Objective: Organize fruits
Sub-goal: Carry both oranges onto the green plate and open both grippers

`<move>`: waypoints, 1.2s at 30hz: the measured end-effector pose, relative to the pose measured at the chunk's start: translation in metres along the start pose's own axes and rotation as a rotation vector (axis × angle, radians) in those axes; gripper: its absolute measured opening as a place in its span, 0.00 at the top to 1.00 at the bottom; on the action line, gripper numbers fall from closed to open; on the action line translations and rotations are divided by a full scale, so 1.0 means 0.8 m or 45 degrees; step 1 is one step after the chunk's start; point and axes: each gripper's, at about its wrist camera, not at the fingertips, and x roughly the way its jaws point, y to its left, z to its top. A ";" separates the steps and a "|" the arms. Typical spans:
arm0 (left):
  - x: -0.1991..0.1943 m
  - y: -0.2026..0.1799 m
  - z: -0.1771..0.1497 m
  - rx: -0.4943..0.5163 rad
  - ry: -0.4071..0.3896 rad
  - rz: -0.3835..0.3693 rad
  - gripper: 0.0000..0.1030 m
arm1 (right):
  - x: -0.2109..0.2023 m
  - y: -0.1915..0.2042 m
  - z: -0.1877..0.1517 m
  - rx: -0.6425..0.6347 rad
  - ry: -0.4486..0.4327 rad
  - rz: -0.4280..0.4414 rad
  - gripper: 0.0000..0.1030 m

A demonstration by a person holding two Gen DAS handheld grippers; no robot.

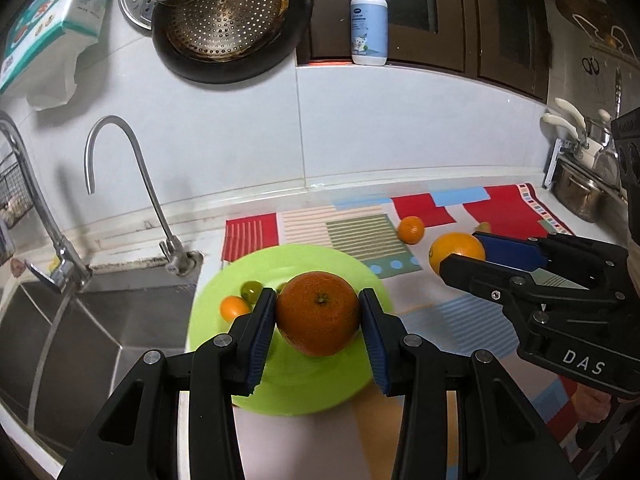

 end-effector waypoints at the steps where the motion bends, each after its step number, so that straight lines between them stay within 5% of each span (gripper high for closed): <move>1: 0.004 0.006 0.002 0.011 -0.003 -0.005 0.60 | 0.004 0.003 0.001 0.004 0.001 -0.004 0.65; 33: 0.174 0.078 0.029 0.128 0.147 -0.139 0.59 | 0.175 0.003 0.023 0.106 0.168 -0.051 0.64; 36: 0.177 0.080 0.030 0.117 0.140 -0.134 0.51 | 0.183 0.000 0.020 0.125 0.183 -0.054 0.64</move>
